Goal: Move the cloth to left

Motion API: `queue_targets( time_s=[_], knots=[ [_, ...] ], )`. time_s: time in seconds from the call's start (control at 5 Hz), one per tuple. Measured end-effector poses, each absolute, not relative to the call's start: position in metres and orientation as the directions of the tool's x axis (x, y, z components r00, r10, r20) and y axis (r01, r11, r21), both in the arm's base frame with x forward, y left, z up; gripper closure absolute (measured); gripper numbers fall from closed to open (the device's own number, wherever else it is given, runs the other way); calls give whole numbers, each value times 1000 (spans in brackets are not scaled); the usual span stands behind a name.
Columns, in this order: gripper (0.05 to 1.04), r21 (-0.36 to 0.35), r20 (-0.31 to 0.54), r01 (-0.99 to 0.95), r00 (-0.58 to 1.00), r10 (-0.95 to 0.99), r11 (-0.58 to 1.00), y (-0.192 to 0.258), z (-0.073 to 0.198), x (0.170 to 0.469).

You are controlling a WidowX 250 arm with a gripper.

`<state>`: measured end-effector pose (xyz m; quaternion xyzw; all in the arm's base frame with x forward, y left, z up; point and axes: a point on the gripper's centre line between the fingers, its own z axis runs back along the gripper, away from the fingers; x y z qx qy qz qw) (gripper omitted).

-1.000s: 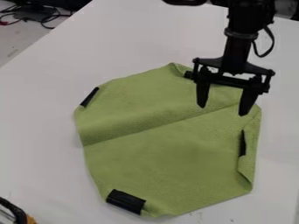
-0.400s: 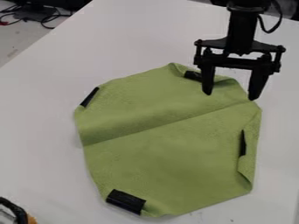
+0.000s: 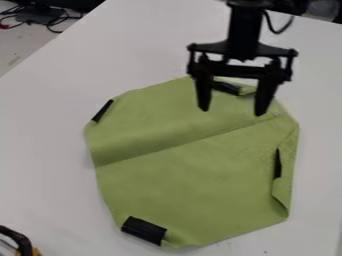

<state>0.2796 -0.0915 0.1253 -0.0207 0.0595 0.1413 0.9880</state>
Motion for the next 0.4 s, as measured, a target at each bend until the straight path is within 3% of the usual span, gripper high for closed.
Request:
queue_targets(
  time_s=[0.2, 0.4],
  knots=[
    [83, 18, -117, -357, 927, 356, 934, -63, 148, 259],
    [83, 7, -137, -433, 892, 430, 901, -39, 165, 218]
  ],
)
